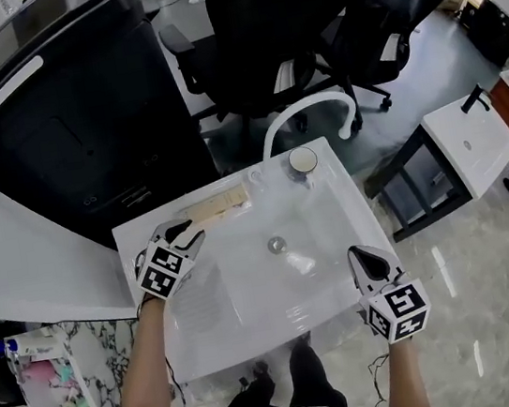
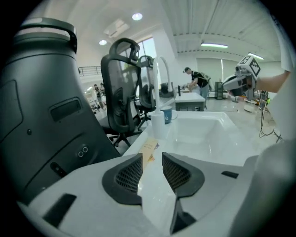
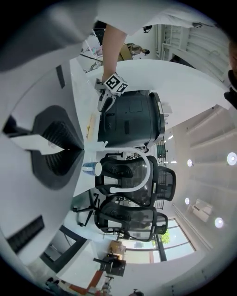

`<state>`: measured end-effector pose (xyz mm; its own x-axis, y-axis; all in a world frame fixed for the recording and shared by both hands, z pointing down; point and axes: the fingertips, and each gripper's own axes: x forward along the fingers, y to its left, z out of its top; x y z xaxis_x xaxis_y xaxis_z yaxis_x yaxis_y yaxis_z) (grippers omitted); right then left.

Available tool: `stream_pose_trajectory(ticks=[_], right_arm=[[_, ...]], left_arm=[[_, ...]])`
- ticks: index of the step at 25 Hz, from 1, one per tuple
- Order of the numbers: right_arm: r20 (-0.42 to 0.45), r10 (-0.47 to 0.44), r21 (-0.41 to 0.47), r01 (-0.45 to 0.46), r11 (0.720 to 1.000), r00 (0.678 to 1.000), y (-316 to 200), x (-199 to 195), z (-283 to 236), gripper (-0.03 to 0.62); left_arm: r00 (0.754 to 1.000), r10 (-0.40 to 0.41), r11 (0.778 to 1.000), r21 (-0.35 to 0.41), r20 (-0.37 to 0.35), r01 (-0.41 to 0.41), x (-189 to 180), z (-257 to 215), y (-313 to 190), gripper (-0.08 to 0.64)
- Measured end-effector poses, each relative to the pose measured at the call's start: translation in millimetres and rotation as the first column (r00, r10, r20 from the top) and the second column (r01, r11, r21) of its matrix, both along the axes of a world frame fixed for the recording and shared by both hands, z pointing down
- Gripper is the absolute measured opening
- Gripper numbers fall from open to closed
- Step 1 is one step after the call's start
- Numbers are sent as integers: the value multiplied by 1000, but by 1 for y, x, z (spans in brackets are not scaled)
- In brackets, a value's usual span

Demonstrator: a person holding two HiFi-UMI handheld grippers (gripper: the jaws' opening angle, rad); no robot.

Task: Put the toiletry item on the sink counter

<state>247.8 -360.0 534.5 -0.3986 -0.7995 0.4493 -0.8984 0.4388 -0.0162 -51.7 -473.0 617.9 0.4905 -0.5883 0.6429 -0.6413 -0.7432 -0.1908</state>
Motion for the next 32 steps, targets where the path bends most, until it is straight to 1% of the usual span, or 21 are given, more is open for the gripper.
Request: stream_pose_trajectory(ticks=[4,6,8,10,13,17,20,23,27,30,32], right_arm=[[-3,25,51,-25,998,1000,22,-10,-21,-3],[-8,47,79,-46,996,999,34,-11,-34,-3],[-17,71,106,-68,992,997,42,-10,-47,-3],[-29,83,129,-78,989,996,51,-9,-59,-3],[-53,82,163,-72,984,995,64,-9,-78,-3],[-68,80,225,-63,972,995,77,-12,-108,-3],[-76,64,253,-42,966,995,85,-20,-124,-3],[-90,50,281,-23,959,995,94,-31,-137,-3],[-74,57,332,-29,943,996,104,-39,-159,-3],[-77,54,358,-23,933,996,109,-45,-173,-3],[-81,46,374,-12,927,996,111,-51,-181,-3]], left_arm=[[999,-12,998,62,-39,14,-3,-33,38,94],[996,-14,996,91,-86,22,-5,-49,56,71],[990,-27,993,109,-141,42,-9,-64,69,33],[982,-41,990,125,-185,65,-12,-80,79,18],[969,-55,984,153,-242,94,-13,-105,95,11],[945,-55,973,196,-323,124,-10,-143,116,11],[929,-53,965,219,-367,142,-7,-165,133,11],[926,-42,957,250,-376,145,-7,-186,152,11],[933,-3,939,320,-360,127,-7,-216,170,11],[938,19,930,352,-346,111,-7,-230,180,11],[937,28,922,370,-349,111,-9,-240,185,11]])
